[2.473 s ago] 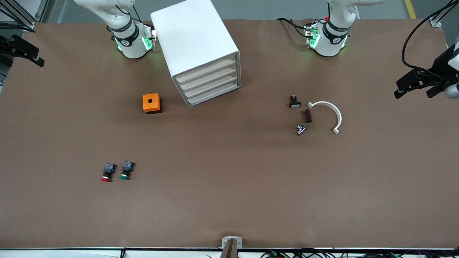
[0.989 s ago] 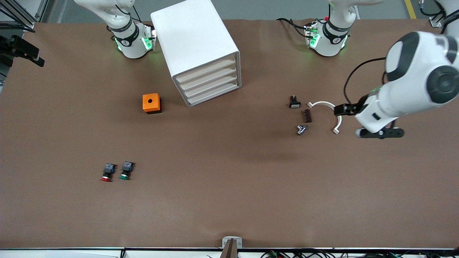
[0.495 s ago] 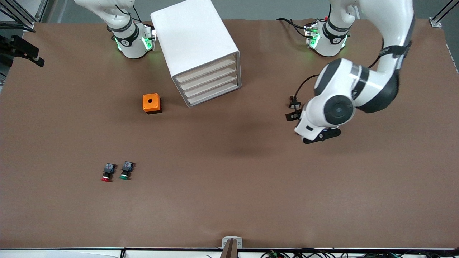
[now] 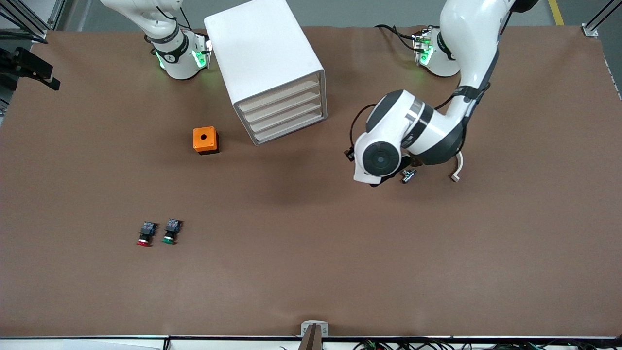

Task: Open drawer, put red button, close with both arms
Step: 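Move the left gripper to the white cabinet's lowest drawer handle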

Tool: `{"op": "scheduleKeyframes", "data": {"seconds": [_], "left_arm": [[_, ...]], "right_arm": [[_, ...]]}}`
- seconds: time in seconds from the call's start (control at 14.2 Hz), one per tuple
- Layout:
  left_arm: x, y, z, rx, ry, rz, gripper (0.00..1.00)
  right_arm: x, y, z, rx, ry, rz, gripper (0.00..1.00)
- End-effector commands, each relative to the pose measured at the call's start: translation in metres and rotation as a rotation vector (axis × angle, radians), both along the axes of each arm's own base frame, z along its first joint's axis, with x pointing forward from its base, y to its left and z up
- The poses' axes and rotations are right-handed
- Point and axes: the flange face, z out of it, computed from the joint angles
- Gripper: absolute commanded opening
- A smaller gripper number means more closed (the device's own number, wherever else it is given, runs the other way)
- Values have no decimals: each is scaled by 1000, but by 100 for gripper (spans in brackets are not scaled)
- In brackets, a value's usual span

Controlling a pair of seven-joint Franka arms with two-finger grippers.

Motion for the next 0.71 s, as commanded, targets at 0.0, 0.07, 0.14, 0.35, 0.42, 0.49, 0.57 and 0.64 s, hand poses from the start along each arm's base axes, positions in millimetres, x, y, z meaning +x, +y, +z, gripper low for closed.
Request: {"op": "scheduleKeyframes", "data": {"seconds": [0.0, 0.07, 0.14, 0.35, 0.42, 0.49, 0.57, 0.64], "left_arm": [[-3, -22, -3, 12, 83, 137, 100], [-8, -30, -11, 6, 136, 185, 100], [-9, -33, -16, 0, 180, 231, 100], [-12, -46, -23, 17, 349, 450, 100], [-13, -51, -24, 22, 401, 505, 100], [-13, -54, -27, 20, 455, 547, 100], [-12, -56, -38, 31, 518, 595, 100], [-9, -54, -56, 73, 583, 659, 100]], "right_arm": [[-4, -2, 8, -2, -14, 8, 100], [-3, -3, 9, -3, -17, 8, 100], [1, -3, 11, -3, -22, 7, 100], [9, -6, 11, -6, -22, 0, 100], [11, -7, 7, -5, -14, -3, 100], [16, -6, -4, -3, 9, -4, 100], [28, -6, -23, 0, 47, -2, 100], [43, -8, -46, 4, 91, 4, 100]]}}
